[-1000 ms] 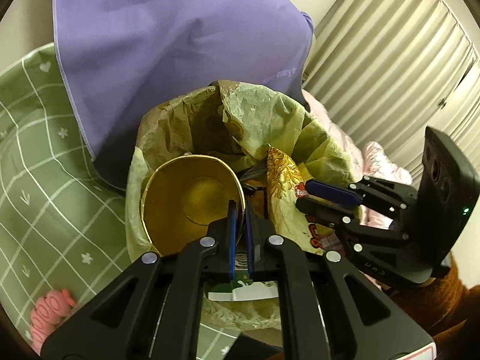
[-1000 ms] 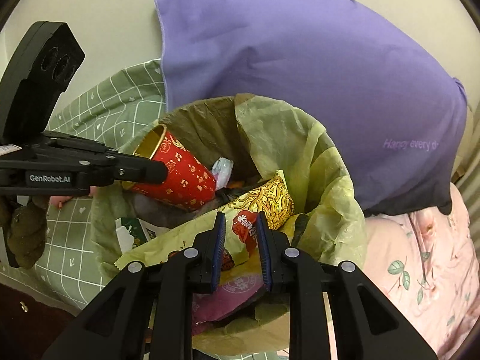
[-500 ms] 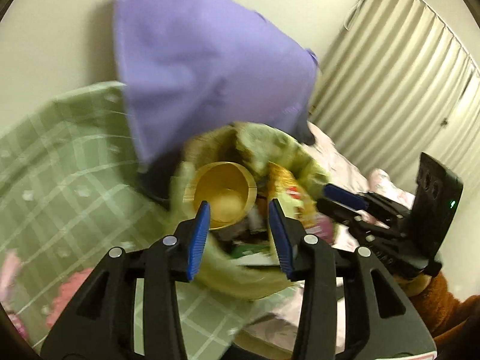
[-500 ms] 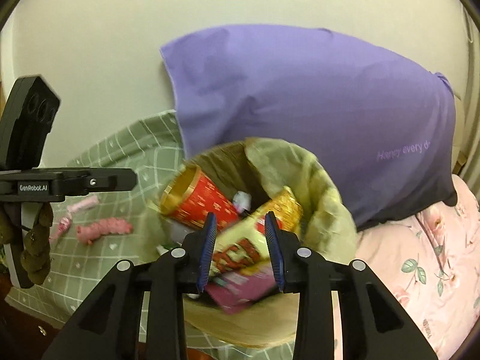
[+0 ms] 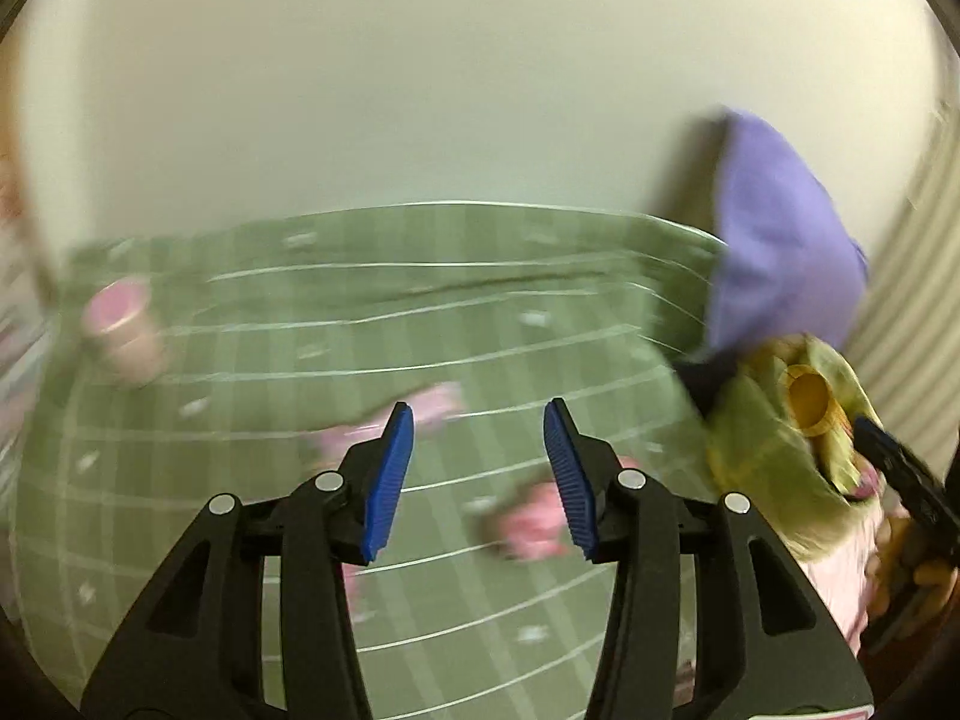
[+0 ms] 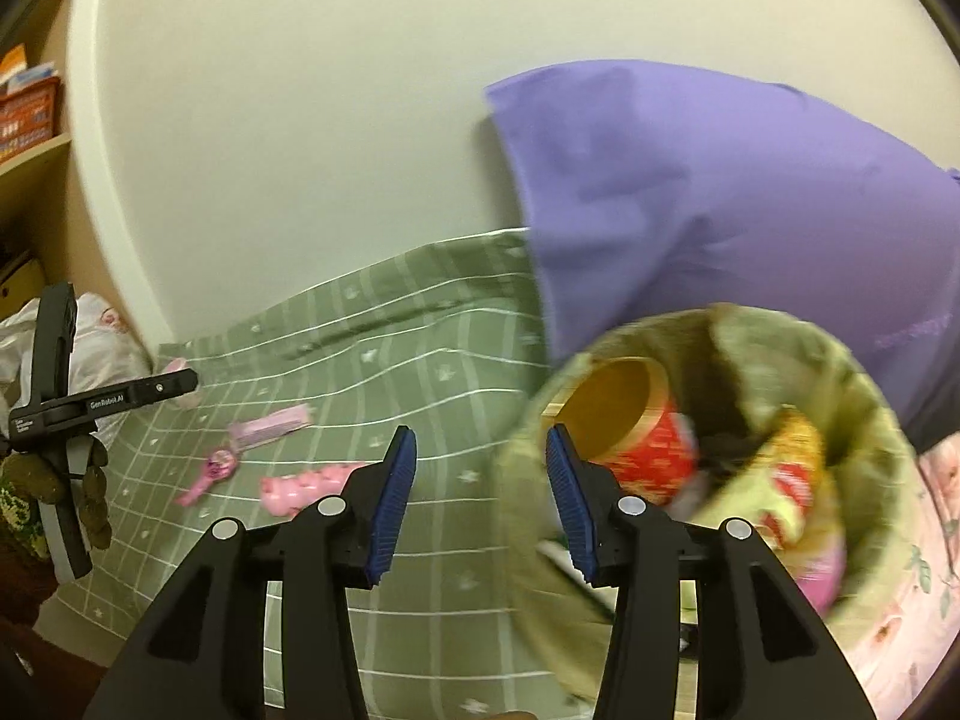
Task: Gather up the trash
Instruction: 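Move both grippers back over the remaining pink items on the table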
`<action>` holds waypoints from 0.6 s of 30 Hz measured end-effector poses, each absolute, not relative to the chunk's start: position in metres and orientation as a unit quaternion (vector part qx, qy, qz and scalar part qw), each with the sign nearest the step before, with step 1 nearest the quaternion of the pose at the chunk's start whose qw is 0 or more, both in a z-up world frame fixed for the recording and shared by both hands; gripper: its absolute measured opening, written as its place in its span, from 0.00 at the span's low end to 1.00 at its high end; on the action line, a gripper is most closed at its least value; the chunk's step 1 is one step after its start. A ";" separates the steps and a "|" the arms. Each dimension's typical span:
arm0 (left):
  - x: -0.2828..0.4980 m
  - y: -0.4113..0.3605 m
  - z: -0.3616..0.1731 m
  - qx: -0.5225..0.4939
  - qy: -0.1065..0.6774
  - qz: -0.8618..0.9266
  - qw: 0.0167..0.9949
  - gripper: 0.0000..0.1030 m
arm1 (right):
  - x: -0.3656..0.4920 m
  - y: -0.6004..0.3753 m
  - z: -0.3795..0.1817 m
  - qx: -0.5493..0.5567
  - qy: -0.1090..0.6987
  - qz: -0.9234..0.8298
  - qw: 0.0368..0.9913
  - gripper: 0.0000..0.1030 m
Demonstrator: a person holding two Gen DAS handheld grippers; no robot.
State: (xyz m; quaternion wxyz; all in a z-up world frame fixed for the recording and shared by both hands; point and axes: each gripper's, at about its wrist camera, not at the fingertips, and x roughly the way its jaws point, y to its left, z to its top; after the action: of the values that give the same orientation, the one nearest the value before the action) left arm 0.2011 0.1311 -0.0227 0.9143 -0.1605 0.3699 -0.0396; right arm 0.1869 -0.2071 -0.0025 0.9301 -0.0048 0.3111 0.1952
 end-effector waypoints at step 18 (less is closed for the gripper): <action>0.151 0.176 -0.066 -0.177 0.391 0.005 0.903 0.45 | 0.208 -0.068 -0.043 -0.080 0.369 0.344 0.860 0.51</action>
State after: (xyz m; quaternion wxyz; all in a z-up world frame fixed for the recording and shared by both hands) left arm 0.1514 0.1755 -0.0658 0.9032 -0.1767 0.3910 0.0052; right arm 0.2078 -0.0677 -0.0434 0.8597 -0.0805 0.3689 0.3441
